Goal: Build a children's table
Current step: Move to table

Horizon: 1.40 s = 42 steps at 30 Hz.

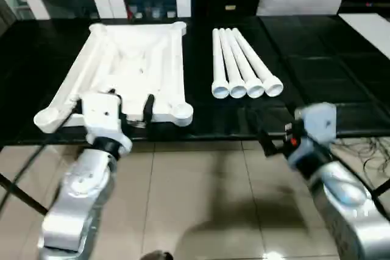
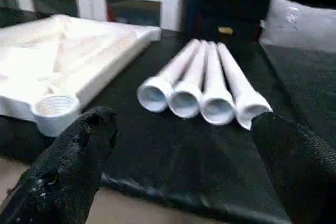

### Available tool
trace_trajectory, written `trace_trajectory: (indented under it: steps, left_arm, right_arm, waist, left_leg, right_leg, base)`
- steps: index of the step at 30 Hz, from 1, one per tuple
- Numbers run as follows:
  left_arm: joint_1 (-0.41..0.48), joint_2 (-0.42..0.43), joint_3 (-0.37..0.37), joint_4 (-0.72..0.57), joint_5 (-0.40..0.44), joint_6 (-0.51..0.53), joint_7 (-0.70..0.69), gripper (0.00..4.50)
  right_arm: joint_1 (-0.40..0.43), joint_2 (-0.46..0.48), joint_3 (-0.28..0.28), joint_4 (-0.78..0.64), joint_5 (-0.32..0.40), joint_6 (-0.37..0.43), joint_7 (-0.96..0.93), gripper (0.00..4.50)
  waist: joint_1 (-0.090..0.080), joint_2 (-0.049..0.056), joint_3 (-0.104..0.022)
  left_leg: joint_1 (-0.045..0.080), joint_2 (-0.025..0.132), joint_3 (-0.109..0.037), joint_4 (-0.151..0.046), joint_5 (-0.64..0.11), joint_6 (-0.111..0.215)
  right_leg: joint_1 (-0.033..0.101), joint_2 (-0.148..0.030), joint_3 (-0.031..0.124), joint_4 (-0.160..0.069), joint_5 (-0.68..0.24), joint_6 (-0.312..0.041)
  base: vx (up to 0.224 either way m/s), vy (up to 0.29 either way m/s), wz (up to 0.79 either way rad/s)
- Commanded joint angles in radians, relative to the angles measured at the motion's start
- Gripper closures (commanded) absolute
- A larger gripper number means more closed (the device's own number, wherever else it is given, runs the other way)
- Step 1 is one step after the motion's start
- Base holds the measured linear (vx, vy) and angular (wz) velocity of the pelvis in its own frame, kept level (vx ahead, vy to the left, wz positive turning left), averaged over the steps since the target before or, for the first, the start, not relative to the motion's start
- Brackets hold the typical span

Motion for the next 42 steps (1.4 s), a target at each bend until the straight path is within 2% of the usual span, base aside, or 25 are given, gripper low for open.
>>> trace_trajectory:
  steps: [1, 7, 8, 13, 15, 16, 21, 22, 23, 25, 26, 27, 29, 31, 32, 33, 34, 35, 36, 37, 38, 39, 40, 41, 42]
  left_arm:
    - [-0.006, 0.009, -0.005, 0.008, 0.040, 0.043, 0.032, 0.09]
    - [-0.060, 0.027, 0.046, 0.012, 0.050, 0.074, 0.041, 0.09]
    - [-0.070, 0.028, 0.062, 0.014, 0.045, 0.073, 0.038, 0.09]
    - [-0.050, 0.025, 0.102, -0.015, 0.051, 0.108, 0.065, 0.09]
    - [-0.018, 0.033, 0.127, -0.037, 0.043, 0.106, 0.064, 0.09]
    - [-0.015, 0.035, 0.128, -0.038, 0.042, 0.106, 0.062, 0.09]
    - [0.016, 0.025, 0.148, -0.051, 0.003, 0.092, 0.017, 0.09]
    - [0.027, 0.016, 0.142, -0.065, -0.010, 0.101, 0.005, 0.09]
    - [0.031, 0.015, 0.135, -0.074, -0.017, 0.105, -0.005, 0.09]
    - [0.041, 0.018, 0.106, -0.098, -0.005, 0.114, -0.010, 0.09]
    - [0.044, 0.018, 0.099, -0.104, 0.003, 0.118, -0.006, 0.09]
    - [0.048, 0.015, 0.095, -0.109, -0.002, 0.117, -0.008, 0.09]
    - [0.072, 0.011, 0.092, -0.109, -0.008, 0.099, -0.020, 0.09]
    - [0.079, 0.013, 0.091, -0.106, -0.004, 0.095, -0.023, 0.09]
    - [0.087, 0.013, 0.091, -0.103, -0.004, 0.091, -0.030, 0.09]
    - [0.091, 0.011, 0.088, -0.103, -0.010, 0.096, -0.038, 0.09]
    - [0.105, 0.011, 0.073, -0.099, -0.023, 0.095, -0.064, 0.09]
    - [0.106, 0.012, 0.073, -0.099, -0.024, 0.095, -0.066, 0.09]
    - [0.116, 0.016, 0.064, -0.094, -0.029, 0.090, -0.082, 0.09]
    - [0.130, 0.022, 0.057, -0.088, -0.017, 0.075, -0.083, 0.09]
    - [0.139, 0.026, 0.053, -0.085, -0.008, 0.064, -0.082, 0.09]
    - [0.152, 0.029, 0.050, -0.084, -0.002, 0.058, -0.082, 0.09]
    - [0.161, 0.031, 0.049, -0.085, 0.004, 0.056, -0.081, 0.09]
    - [0.159, 0.028, 0.054, -0.091, 0.000, 0.057, -0.080, 0.09]
    - [0.151, 0.023, 0.056, -0.098, 0.000, 0.059, -0.073, 0.09]
  right_arm:
    - [-0.013, 0.016, 0.003, 0.024, -0.025, -0.008, -0.031, 0.00]
    - [-0.103, 0.089, 0.011, 0.102, -0.003, -0.033, -0.050, 0.00]
    - [-0.103, 0.096, 0.019, 0.108, 0.000, -0.038, -0.043, 0.00]
    - [-0.085, 0.111, 0.029, 0.129, 0.001, -0.034, -0.040, 0.00]
    - [-0.091, 0.137, 0.021, 0.140, 0.013, 0.009, -0.058, 0.00]
    - [-0.092, 0.138, 0.022, 0.142, 0.015, 0.011, -0.057, 0.00]
    - [-0.106, 0.129, 0.053, 0.163, -0.003, -0.017, -0.027, 0.00]
    - [-0.112, 0.127, 0.058, 0.157, 0.007, -0.017, -0.012, 0.00]
    - [-0.115, 0.129, 0.055, 0.155, 0.011, -0.013, -0.010, 0.00]
    - [-0.127, 0.109, 0.076, 0.149, -0.001, -0.026, 0.022, 0.00]
    - [-0.131, 0.101, 0.086, 0.149, -0.009, -0.031, 0.030, 0.00]
    - [-0.134, 0.102, 0.086, 0.150, -0.007, -0.030, 0.032, 0.00]
    - [-0.145, 0.086, 0.098, 0.169, -0.035, -0.044, 0.027, 0.00]
    - [-0.146, 0.081, 0.103, 0.172, -0.035, -0.050, 0.037, 0.00]
    - [-0.143, 0.077, 0.107, 0.170, -0.044, -0.073, 0.038, 0.00]
    - [-0.139, 0.077, 0.102, 0.167, -0.044, -0.067, 0.038, 0.00]
    - [-0.135, 0.084, 0.092, 0.165, -0.024, -0.069, 0.049, 0.00]
    - [-0.135, 0.085, 0.091, 0.165, -0.023, -0.069, 0.050, 0.00]
    - [-0.133, 0.094, 0.087, 0.167, -0.003, -0.078, 0.060, 0.00]
    - [-0.132, 0.110, 0.072, 0.171, 0.035, -0.053, 0.066, 0.00]
    - [-0.132, 0.121, 0.062, 0.174, 0.061, -0.033, 0.070, 0.00]
    - [-0.129, 0.126, 0.058, 0.176, 0.071, -0.032, 0.074, 0.00]
    - [-0.127, 0.127, 0.058, 0.177, 0.075, -0.037, 0.080, 0.00]
    - [-0.124, 0.118, 0.069, 0.183, 0.065, -0.056, 0.093, 0.00]
    - [-0.121, 0.106, 0.078, 0.193, 0.054, -0.077, 0.108, 0.00]
  waist:
    - [0.003, -0.011, -0.045]
    - [0.007, 0.009, -0.048]
    - [0.011, -0.005, -0.050]
    - [0.034, -0.014, -0.056]
    - [0.035, -0.031, -0.053]
    - [0.040, -0.025, -0.054]
    - [0.046, -0.023, -0.041]
    - [0.050, -0.037, -0.033]
    - [0.053, -0.031, -0.029]
    - [0.052, -0.031, -0.016]
    - [0.046, -0.033, -0.010]
    - [0.051, -0.027, -0.002]
    - [0.039, -0.016, 0.008]
    - [0.026, 0.001, 0.008]
    - [0.007, 0.012, -0.003]
    - [-0.023, 0.009, -0.016]
    - [-0.028, 0.005, -0.015]
    - [-0.032, 0.001, -0.015]
    - [-0.033, -0.015, 0.002]
    - [-0.031, -0.023, 0.008]
    - [-0.017, -0.051, 0.022]
    - [0.009, -0.095, 0.021]
    - [0.025, -0.111, 0.029]
    - [0.033, -0.093, 0.002]
    - [0.044, -0.100, 0.006]
  left_leg:
    - [0.032, 0.044, -0.045, -0.069, -0.356, -0.083]
    - [0.040, 0.045, -0.048, -0.068, -0.364, -0.079]
    - [0.040, 0.046, -0.047, -0.068, -0.362, -0.081]
    - [0.033, 0.047, -0.045, -0.063, -0.261, -0.054]
    - [0.028, 0.046, -0.042, -0.061, -0.226, -0.034]
    - [0.029, 0.047, -0.043, -0.059, -0.208, -0.023]
    - [0.047, 0.051, -0.045, -0.074, -0.390, -0.088]
    - [0.022, 0.038, -0.064, -0.091, -0.474, -0.063]
    - [0.010, 0.026, -0.079, -0.097, -0.551, -0.013]
    - [0.006, 0.007, -0.087, -0.079, -0.586, 0.039]
    - [-0.016, -0.004, -0.087, -0.055, -0.546, 0.058]
    - [-0.013, -0.005, -0.086, -0.046, -0.539, 0.058]
    - [-0.003, -0.010, -0.100, -0.050, -0.570, 0.050]
    - [0.018, -0.022, -0.138, -0.095, -0.672, 0.037]
    - [0.091, -0.012, -0.211, -0.120, -0.721, 0.080]
    - [0.165, 0.005, -0.307, -0.112, -0.748, 0.195]
    - [0.179, 0.017, -0.341, -0.106, -0.737, 0.271]
    - [0.181, 0.047, -0.351, -0.088, -0.656, 0.335]
    - [0.124, 0.034, -0.339, -0.111, -0.649, 0.338]
    - [0.112, 0.049, -0.279, -0.120, -0.690, 0.268]
    - [0.072, 0.008, -0.221, -0.139, -0.755, 0.177]
    - [0.063, -0.054, -0.167, -0.032, -0.576, 0.162]
    - [0.051, -0.074, -0.140, 0.098, -0.397, 0.157]
    - [0.017, -0.082, -0.143, 0.164, -0.258, 0.143]
    - [-0.031, -0.067, -0.157, 0.165, -0.156, 0.052]
  right_leg:
    - [-0.006, -0.047, 0.024, -0.086, -0.147, -0.085]
    - [-0.012, -0.044, 0.022, -0.085, -0.142, -0.108]
    - [-0.012, -0.043, 0.021, -0.083, -0.121, -0.110]
    - [-0.002, -0.047, 0.020, -0.067, -0.006, -0.115]
    - [-0.003, -0.045, 0.019, -0.067, 0.028, -0.113]
    - [-0.004, -0.047, 0.018, -0.064, 0.039, -0.114]
    - [-0.018, -0.045, 0.021, -0.081, -0.166, -0.078]
    - [0.004, -0.059, 0.000, -0.086, -0.255, -0.063]
    - [0.021, -0.075, -0.021, -0.103, -0.359, -0.046]
    - [0.044, -0.099, -0.045, -0.140, -0.545, -0.048]
    - [0.088, -0.117, -0.065, -0.169, -0.676, -0.052]
    - [0.100, -0.125, -0.074, -0.185, -0.740, -0.055]
    - [0.133, -0.101, -0.118, -0.196, -0.760, -0.073]
    - [0.147, -0.028, -0.136, -0.157, -0.618, -0.068]
    - [0.113, 0.019, -0.124, -0.096, -0.455, -0.075]
    - [0.052, 0.053, -0.093, -0.003, -0.285, -0.059]
    - [0.029, 0.051, -0.074, 0.037, -0.243, -0.045]
    - [-0.011, 0.033, -0.037, 0.087, -0.150, -0.032]
    - [-0.002, 0.024, -0.007, 0.099, -0.102, -0.039]
    - [-0.004, 0.015, 0.002, 0.083, -0.072, -0.046]
    - [0.025, 0.000, 0.022, 0.015, -0.069, -0.058]
    - [0.060, -0.105, 0.121, -0.117, -0.336, -0.047]
    - [0.071, -0.171, 0.165, -0.184, -0.647, -0.043]
    - [0.118, -0.194, 0.201, -0.184, -0.754, -0.099]
    - [0.149, -0.146, 0.161, -0.144, -0.751, -0.162]
  base:
    - [0.000, 0.000, 0.00]
    - [0.000, 0.000, 0.00]
    - [0.000, 0.000, 0.00]
    - [0.000, 0.000, 0.00]
    - [0.000, 0.000, 0.00]
    - [0.000, 0.000, 0.00]
    - [0.000, 0.000, 0.00]
    - [0.000, 0.000, 0.00]
    - [0.013, -0.006, 0.27]
    - [0.008, -0.004, 0.37]
    - [0.023, 0.017, 0.49]
    - [0.023, 0.017, 0.49]
    - [0.061, 0.046, 0.55]
    - [0.088, 0.050, 0.59]
    - [0.147, 0.065, 0.61]
    - [0.147, 0.065, 0.61]
    - [0.163, 0.048, 0.60]
    - [0.140, -0.006, 0.51]
    - [0.140, -0.006, 0.51]
    - [0.092, -0.043, 0.39]
    - [0.081, -0.092, 0.20]
    - [0.081, -0.092, 0.20]
    - [0.115, -0.122, 0.08]
    - [0.140, -0.085, -0.08]
    - [0.140, -0.085, -0.08]
